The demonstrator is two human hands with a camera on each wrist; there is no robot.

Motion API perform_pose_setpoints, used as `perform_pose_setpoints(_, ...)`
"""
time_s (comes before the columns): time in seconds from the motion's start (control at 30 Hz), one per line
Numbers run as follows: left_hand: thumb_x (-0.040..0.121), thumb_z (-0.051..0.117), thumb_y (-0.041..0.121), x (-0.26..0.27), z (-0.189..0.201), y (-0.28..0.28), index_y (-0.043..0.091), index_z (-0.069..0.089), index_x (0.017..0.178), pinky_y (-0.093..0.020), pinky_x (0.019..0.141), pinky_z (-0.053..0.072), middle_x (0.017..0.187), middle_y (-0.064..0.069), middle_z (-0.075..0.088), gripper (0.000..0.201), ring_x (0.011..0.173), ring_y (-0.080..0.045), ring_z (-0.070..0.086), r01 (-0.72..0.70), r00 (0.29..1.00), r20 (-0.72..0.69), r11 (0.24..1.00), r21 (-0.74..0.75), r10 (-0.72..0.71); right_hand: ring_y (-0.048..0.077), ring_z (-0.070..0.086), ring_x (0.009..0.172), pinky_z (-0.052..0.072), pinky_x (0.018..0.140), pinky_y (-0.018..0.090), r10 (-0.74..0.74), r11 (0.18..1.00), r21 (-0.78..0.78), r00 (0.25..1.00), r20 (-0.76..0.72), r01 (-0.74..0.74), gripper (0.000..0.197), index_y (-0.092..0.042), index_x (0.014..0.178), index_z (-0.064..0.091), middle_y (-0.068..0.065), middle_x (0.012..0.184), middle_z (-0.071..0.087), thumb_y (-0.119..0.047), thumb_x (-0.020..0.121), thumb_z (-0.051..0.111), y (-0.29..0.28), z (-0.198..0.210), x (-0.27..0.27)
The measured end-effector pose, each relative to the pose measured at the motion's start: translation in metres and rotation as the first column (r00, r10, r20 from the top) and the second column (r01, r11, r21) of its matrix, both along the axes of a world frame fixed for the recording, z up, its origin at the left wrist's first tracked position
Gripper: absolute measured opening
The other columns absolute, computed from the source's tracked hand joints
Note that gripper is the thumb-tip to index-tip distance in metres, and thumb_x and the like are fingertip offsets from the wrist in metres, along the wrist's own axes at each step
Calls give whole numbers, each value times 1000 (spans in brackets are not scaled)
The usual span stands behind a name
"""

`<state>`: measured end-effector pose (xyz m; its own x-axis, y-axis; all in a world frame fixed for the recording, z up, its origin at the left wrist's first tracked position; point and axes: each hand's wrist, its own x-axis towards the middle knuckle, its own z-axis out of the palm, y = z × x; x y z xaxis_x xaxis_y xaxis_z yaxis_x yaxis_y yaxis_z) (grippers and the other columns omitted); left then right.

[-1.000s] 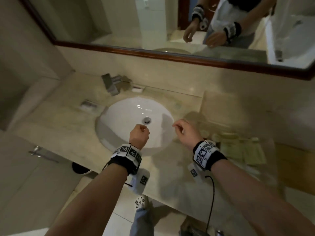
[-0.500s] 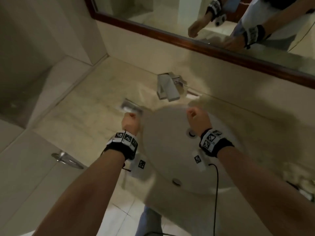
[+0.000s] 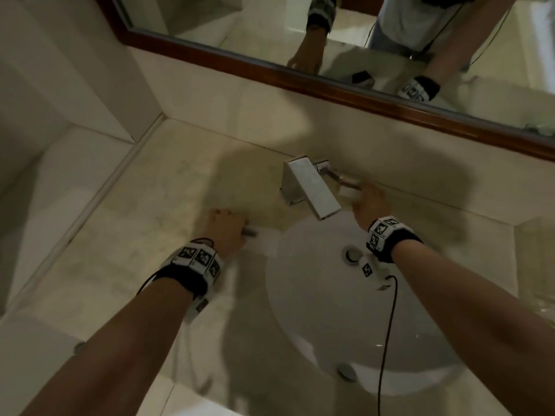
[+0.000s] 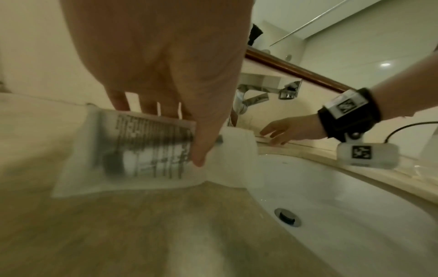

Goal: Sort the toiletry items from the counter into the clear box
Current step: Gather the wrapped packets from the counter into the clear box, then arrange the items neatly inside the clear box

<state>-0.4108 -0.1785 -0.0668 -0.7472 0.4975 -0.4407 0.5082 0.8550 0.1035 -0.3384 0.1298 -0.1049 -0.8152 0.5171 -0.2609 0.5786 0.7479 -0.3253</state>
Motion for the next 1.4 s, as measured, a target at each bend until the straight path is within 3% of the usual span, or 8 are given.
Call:
perform_pose_setpoints(0.2,96,49,32,7,19,8,7,46,128,-28,87,42,128,-11,59,40,113,-28,57,-59,957,291,970,236,-13,37,38,122,34,99,47,65,981,183,998,6,-65,31,-6,122,47,18,134,43,-7,91,41,2,-3,-19)
perform_pose_setpoints(0.57,100,37,30,100,35,145,17,38,84,-25,52,34,68,2,45,21,55,-12,41,80,902,373,931,356,-219,33,52,96,38,82,38,127,990,90,942,-310,-104,23,-5,109,56,18,108,58,-12,92,44,36,51,86)
perform_pose_setpoints(0.77,98,38,25,211,53,261,13,39,92,-37,73,47,86,-10,54,14,74,-23,52,83,886,389,912,403,-252,31,55,90,39,80,34,80,997,48,901,-426,-65,25,-3,112,55,16,104,60,-9,90,48,104,71,232)
perform_pose_setpoints(0.9,98,38,23,304,64,343,15,40,90,-27,60,41,80,-3,53,11,64,-18,49,104,833,444,881,462,-331,29,54,79,45,72,38,-159,986,-30,867,-472,164,24,-5,114,51,13,99,60,-14,92,44,180,78,338)
perform_pose_setpoints(1.03,100,36,20,390,59,419,4,50,108,-26,67,34,91,-13,55,23,74,-20,45,140,819,433,862,487,-378,29,53,78,45,69,40,-261,959,-19,850,-458,284,26,-4,114,49,15,97,57,-16,91,42,240,76,428)
perform_pose_setpoints(1.13,101,34,27,429,46,454,10,50,121,-27,57,45,101,-11,61,31,78,-23,55,123,813,467,887,446,-348,30,55,81,44,72,38,-251,960,12,876,-411,281,33,-4,112,51,15,98,58,-19,85,39,266,67,469)
perform_pose_setpoints(1.27,98,39,37,441,13,465,20,40,139,-38,95,46,134,-10,53,44,117,-32,52,292,913,192,906,307,-359,30,51,102,38,88,39,-216,970,43,931,-293,238,47,-9,117,48,11,115,54,-36,82,34,272,45,495)
perform_pose_setpoints(1.4,91,45,49,441,1,450,28,38,139,-39,104,34,136,-8,47,53,124,-30,42,417,900,5,864,282,-436,27,44,115,35,98,41,-129,987,69,977,-168,142,54,-19,121,49,6,127,47,-53,81,38,266,31,501)
